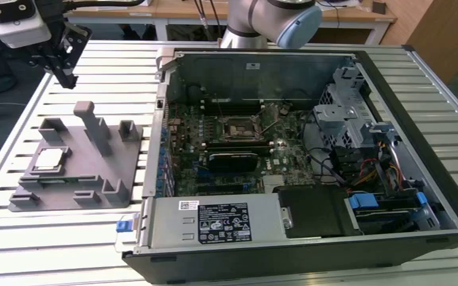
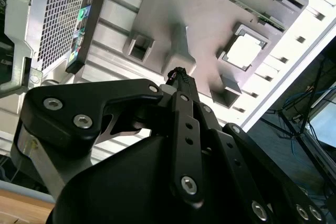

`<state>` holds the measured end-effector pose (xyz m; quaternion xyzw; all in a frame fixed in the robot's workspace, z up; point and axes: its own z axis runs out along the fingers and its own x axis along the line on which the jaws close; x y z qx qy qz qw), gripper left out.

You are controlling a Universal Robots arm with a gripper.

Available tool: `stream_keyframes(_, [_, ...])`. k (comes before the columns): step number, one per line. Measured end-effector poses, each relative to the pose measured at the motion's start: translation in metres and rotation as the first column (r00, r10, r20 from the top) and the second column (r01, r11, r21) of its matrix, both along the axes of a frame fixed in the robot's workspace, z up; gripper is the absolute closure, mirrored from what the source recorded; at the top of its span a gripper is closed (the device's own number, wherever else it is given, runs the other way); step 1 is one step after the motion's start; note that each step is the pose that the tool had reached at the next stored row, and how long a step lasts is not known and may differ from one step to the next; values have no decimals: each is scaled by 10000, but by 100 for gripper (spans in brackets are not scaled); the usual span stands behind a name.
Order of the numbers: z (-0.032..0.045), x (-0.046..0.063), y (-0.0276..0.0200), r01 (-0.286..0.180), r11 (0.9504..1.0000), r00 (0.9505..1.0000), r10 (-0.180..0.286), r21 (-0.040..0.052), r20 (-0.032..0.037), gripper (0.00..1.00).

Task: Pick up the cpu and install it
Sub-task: 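Reach for the cpu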

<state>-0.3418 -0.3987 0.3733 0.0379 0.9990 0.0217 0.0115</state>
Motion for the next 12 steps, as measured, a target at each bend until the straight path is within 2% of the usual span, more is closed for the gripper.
stream_keyframes(5, [-16,-106,-11,0,10000,10000,0,0,0,89])
stream_keyframes(12, [-34,-330,-13,0,10000,10000,0,-1,-7,89])
